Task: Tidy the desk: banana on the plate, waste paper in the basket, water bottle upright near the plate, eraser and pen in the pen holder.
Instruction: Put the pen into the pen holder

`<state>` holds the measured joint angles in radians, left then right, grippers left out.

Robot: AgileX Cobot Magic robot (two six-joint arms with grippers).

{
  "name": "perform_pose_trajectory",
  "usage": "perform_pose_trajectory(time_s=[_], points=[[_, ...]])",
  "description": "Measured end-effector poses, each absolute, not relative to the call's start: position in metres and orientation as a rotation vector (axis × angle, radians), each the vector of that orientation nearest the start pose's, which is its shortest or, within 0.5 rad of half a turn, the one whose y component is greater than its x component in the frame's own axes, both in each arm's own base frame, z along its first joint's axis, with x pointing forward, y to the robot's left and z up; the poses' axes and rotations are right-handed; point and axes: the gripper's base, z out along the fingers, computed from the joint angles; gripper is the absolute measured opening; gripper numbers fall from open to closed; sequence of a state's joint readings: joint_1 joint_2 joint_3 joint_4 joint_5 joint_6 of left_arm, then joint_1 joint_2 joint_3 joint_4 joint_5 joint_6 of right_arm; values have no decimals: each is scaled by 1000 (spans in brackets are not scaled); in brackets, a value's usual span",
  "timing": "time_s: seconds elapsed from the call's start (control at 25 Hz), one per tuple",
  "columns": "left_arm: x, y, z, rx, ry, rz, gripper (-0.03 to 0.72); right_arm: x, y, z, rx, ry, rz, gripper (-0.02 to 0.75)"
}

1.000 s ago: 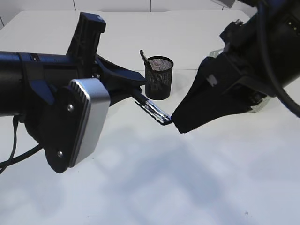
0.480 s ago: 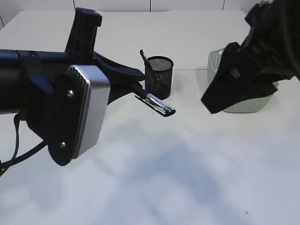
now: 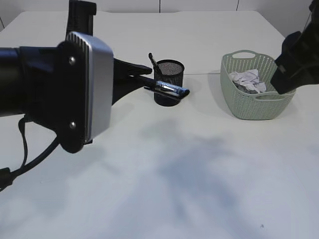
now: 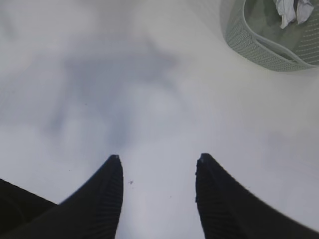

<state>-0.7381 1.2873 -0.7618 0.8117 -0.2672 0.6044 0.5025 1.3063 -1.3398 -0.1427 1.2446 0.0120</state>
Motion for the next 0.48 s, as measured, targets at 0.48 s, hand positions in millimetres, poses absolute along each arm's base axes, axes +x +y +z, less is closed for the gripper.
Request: perform_pose_trajectory(time_s=[0.48], points=[[211, -206, 295, 1268, 1135, -18, 25, 224, 108, 376, -601, 2605, -28, 361]])
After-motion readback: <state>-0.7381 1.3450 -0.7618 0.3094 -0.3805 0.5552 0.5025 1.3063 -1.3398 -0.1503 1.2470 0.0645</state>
